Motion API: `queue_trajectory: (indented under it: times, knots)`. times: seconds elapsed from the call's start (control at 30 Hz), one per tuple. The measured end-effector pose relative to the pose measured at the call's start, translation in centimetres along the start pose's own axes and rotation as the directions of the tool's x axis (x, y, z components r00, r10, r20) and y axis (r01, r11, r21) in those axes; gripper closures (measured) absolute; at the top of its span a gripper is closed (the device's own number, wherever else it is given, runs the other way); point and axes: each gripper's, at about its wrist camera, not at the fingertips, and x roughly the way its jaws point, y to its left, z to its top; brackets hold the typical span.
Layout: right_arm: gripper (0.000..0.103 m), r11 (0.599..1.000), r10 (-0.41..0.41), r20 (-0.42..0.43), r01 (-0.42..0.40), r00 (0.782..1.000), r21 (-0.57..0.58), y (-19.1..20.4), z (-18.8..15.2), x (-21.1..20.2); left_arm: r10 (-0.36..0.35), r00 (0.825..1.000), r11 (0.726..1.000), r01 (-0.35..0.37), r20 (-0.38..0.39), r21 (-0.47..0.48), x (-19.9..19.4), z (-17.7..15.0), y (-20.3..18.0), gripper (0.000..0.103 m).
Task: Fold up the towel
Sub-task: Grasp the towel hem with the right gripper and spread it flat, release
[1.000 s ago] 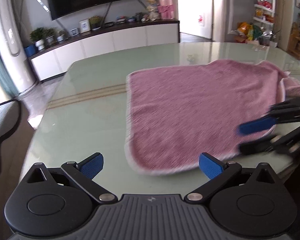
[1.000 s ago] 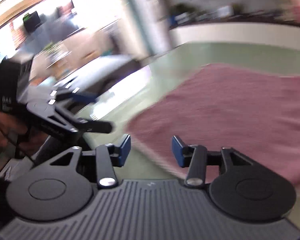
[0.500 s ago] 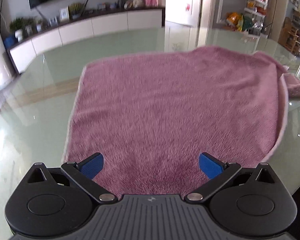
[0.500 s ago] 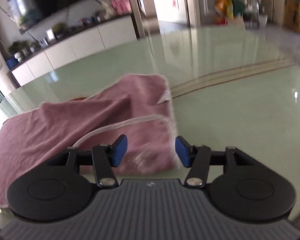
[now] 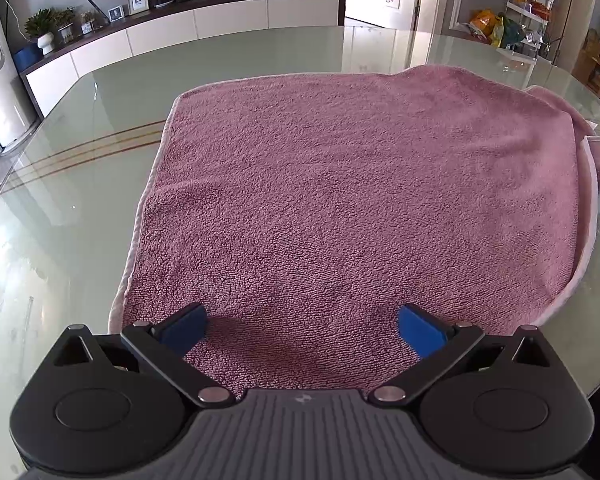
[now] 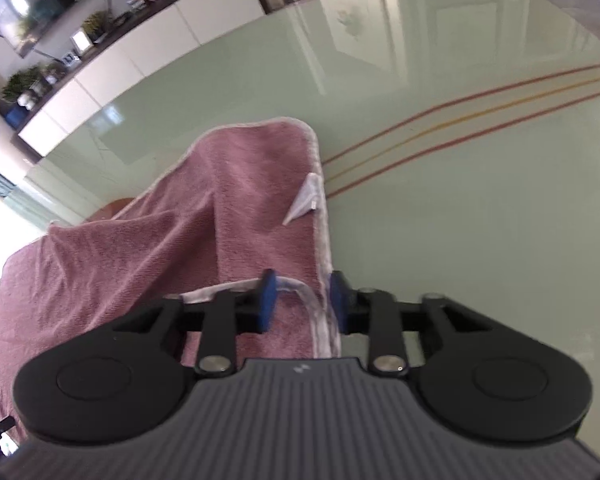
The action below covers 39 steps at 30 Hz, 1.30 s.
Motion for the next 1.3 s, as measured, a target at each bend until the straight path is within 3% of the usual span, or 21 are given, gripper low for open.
queue_trajectory:
  times: [0.2,0.37,0.47,0.57,0.7,0.8,0.87,0.97,1.1,1.3]
  knots:
    - [0.099,0.998,0.025,-0.004,-0.026,1.000,-0.051,0.0,-1.0,-0.6,-0.001,1.000,1.000,0.001,0.003,0.001,0.0,0.1,0.0,0.000]
    - [0.101,0.980,0.143,0.049,-0.135,0.988,-0.143,0.4,-2.0,-5.2,-0.002,1.000,1.000,0.002,0.008,0.005,0.1,-0.1,0.0,0.000]
    - [0.101,0.954,0.209,0.071,-0.188,0.975,-0.233,0.6,-3.2,-8.6,-0.004,1.000,1.000,0.003,0.005,0.006,0.1,0.0,0.0,0.000]
    - [0.101,0.914,0.249,0.032,-0.224,0.968,-0.339,0.9,-4.7,-10.8,-0.005,1.000,1.000,0.005,0.005,0.007,0.1,0.1,0.1,0.000]
    - [0.098,0.878,0.217,-0.032,-0.210,0.976,-0.431,1.0,-4.5,-9.6,-0.005,1.000,1.000,0.005,0.011,0.007,0.1,-0.1,0.1,0.000]
    - [0.085,0.957,0.193,0.041,-0.179,0.980,-0.230,-1.5,-2.9,-8.7,-0.005,1.000,1.000,0.005,0.013,0.007,0.2,-0.1,0.1,0.000]
    - [0.075,0.978,0.179,0.062,-0.171,0.982,-0.123,-2.6,-2.2,-8.1,-0.004,1.000,1.000,0.004,0.013,0.005,0.2,-0.1,0.1,0.000]
    - [0.072,0.989,0.107,0.040,-0.110,0.993,0.102,-5.1,0.3,-3.8,-0.001,1.000,1.000,0.001,0.008,0.002,0.2,0.0,0.0,0.000]
    - [0.072,0.982,0.118,0.007,-0.118,0.993,0.148,-5.7,0.7,-1.3,0.001,1.000,1.000,-0.001,0.005,-0.001,0.2,0.0,0.0,0.000]
    - [0.074,0.982,0.144,-0.030,-0.139,0.989,0.128,-4.8,-0.1,-0.5,0.005,1.000,1.000,-0.005,0.006,-0.006,0.1,-0.1,-0.1,0.000]
